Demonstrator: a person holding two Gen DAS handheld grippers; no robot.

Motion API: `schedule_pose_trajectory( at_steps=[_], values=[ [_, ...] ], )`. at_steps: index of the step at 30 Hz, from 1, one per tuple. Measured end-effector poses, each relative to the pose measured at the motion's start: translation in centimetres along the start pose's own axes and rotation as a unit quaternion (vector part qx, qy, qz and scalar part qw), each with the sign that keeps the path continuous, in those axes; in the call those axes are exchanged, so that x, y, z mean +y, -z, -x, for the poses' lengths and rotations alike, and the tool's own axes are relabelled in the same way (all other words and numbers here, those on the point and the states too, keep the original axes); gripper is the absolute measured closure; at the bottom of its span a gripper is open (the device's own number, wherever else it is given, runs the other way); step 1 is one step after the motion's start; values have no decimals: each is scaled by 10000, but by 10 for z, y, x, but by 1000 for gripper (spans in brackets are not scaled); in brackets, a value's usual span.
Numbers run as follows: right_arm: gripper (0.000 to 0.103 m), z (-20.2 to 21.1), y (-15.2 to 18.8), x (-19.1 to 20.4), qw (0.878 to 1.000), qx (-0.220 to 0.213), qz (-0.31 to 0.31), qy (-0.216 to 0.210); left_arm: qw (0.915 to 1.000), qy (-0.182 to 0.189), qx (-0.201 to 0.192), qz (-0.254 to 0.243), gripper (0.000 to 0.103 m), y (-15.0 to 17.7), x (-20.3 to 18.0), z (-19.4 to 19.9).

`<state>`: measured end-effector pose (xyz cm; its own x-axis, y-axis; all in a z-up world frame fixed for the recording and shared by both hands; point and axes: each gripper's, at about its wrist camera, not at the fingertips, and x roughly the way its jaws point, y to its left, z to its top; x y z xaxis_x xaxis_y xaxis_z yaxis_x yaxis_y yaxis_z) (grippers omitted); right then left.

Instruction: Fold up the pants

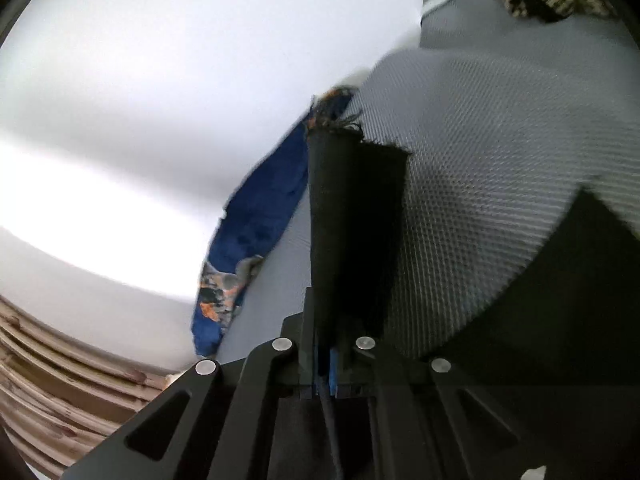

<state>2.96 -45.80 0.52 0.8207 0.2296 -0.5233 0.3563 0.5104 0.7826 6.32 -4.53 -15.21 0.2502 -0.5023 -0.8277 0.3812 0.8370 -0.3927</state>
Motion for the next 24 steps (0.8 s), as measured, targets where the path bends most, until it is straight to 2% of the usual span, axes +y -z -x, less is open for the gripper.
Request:
schedule_pose_trajectory(
  at_steps=[3, 6, 8, 10, 15, 18, 20, 23, 24],
  values=[
    [97, 47, 10, 2, 9998, -185, -46, 11, 9999, 81, 85, 92, 40, 3, 1, 2],
    [97, 87, 26, -14, 9993, -300, -164, 159, 9997, 193, 95, 109, 40, 9, 0, 8],
    [97, 89, 37, -29, 9984, -283, -414, 259, 9999, 114, 87, -33, 40, 14, -3, 10],
    [97, 95, 56, -60, 9962, -265, -664, 496, 9998, 28, 176, -124, 40, 18, -6, 7],
    [97, 91, 82, -121, 9896, -258, -1318, 523, 9998, -27, 119, -162, 40, 28, -5, 11],
    [97, 90, 82, -122, 9919, -295, -1109, 549, 9995, -108, 147, -249, 40, 27, -8, 10],
    [97, 89, 77, -111, 9942, -345, -932, 418, 9993, -142, 167, -303, 40, 27, -9, 8],
    [98, 104, 66, -72, 9977, -628, -124, 238, 9995, -81, 136, -291, 40, 26, -6, 7],
    [98, 111, 64, -56, 9960, -776, 305, 311, 9996, -42, 115, -248, 40, 26, -5, 7]
  ],
)
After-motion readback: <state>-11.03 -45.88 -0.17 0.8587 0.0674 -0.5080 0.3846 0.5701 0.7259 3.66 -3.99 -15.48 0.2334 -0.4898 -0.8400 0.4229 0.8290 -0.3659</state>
